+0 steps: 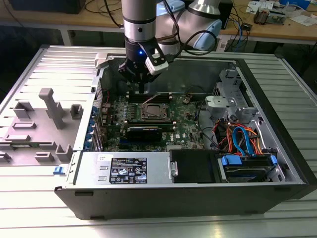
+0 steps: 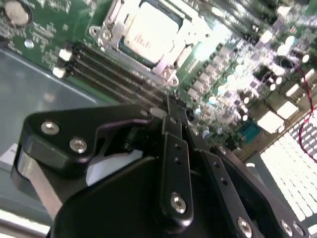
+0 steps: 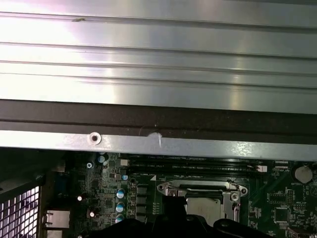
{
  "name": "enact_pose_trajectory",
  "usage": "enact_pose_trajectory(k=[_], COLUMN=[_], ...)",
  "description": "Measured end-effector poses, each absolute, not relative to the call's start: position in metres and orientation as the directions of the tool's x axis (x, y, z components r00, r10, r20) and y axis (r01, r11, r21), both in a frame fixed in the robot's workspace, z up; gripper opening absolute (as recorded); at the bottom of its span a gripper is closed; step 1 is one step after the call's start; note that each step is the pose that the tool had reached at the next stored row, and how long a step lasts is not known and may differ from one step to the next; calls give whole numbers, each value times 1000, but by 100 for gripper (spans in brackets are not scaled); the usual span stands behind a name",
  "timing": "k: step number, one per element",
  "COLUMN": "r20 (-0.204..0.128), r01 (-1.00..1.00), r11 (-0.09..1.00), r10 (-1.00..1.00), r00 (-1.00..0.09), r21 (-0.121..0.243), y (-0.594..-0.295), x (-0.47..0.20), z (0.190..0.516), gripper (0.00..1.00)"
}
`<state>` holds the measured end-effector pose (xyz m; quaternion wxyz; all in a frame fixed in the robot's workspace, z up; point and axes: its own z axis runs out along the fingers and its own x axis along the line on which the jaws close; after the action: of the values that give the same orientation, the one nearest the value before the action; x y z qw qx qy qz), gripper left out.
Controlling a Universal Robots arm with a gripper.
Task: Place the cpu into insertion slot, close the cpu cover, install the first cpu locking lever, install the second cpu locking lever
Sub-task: 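Install the first cpu locking lever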
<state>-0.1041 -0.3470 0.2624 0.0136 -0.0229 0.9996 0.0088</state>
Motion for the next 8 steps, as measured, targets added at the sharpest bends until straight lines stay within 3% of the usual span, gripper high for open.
enact_pose_trajectory(k=[8], r20=[-28], r01=[-46], r11=[999], r10=[-45], r00=[-999], r21=[15], y=[-347], x=[-104], z=[259], gripper=[11])
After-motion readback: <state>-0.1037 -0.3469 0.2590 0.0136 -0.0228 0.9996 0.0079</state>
